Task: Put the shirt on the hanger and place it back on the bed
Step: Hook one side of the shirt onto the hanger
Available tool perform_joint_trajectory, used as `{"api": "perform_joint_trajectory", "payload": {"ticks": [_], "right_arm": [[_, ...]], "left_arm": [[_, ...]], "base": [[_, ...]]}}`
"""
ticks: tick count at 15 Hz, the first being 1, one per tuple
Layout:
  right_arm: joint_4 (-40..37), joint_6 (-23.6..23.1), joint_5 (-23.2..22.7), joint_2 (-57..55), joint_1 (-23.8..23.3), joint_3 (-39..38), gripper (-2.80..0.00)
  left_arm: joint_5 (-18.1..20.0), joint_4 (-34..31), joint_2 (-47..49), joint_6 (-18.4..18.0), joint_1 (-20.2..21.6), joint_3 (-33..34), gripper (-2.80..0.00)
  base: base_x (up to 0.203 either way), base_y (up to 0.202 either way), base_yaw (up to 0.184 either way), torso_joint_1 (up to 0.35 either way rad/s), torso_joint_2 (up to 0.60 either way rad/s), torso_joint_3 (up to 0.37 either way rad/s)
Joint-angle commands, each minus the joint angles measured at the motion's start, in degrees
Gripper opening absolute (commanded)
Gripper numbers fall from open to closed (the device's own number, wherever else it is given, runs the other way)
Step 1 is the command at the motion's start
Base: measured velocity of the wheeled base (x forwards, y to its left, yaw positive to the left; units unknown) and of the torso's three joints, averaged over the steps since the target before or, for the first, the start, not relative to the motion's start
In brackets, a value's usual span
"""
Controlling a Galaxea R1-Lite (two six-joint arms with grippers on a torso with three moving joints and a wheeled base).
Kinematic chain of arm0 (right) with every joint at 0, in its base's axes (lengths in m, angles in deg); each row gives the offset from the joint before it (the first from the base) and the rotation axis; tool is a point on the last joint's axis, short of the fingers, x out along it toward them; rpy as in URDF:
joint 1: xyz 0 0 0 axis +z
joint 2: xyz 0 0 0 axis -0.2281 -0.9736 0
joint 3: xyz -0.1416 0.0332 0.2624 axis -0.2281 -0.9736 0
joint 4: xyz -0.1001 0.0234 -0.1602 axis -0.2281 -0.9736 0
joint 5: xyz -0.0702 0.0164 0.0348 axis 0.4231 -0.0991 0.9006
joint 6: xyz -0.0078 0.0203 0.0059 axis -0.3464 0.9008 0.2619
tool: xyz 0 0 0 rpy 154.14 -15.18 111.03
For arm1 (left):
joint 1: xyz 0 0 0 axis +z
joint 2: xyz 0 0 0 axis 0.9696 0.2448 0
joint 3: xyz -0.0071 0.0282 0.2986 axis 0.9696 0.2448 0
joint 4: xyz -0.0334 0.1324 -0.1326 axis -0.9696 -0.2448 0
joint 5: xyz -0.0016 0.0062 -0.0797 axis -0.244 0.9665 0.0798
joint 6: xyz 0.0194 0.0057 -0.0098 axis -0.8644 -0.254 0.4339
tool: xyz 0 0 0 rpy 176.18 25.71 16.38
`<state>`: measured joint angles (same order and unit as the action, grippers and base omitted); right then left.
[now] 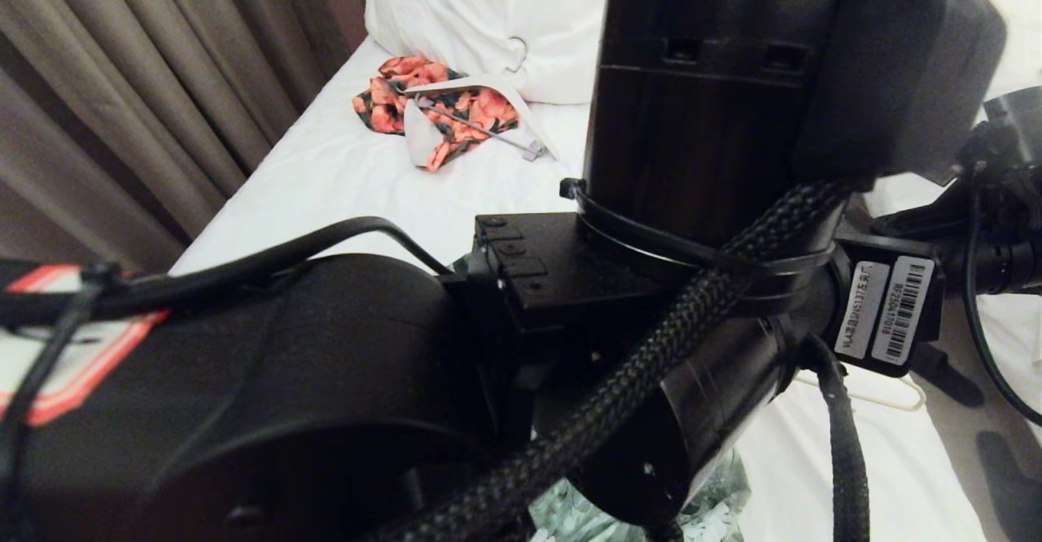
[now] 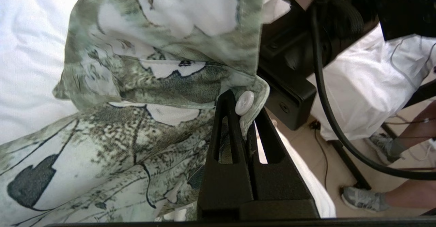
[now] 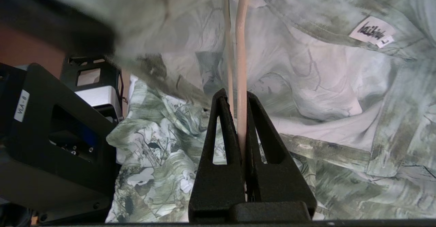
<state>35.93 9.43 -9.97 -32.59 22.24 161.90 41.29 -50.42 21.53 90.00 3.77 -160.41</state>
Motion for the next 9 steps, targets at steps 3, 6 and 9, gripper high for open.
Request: {"api": "perform_joint_trajectory", "payload": {"ticks": [3,6,9], "right_arm": [[-0.12,-0.56,-0.45,-0.37,0.6,-0.03,-2.8],[-0.08,-0.56,-0.41,-0.46,0.89,0.05,-2.8],[-0.12,-0.65,-0.44,-0.55,1.23,-0.21,-2.8]], "left_arm": [[-0.28,-0.13,1.57,-0.18,-0.35,0.03,-2.8],[-0.47,0.16,2.52,-2.25,-0.37,0.02,-2.8],[-0.47,0.2,2.75,-2.92,-0.44,0.03,0.0]], "base": [[0.0,0.0,0.0,0.0,0.0,0.0],[0.0,0.0,0.0,0.0,0.0,0.0],[0.0,0.0,0.0,0.0,0.0,0.0]]}}
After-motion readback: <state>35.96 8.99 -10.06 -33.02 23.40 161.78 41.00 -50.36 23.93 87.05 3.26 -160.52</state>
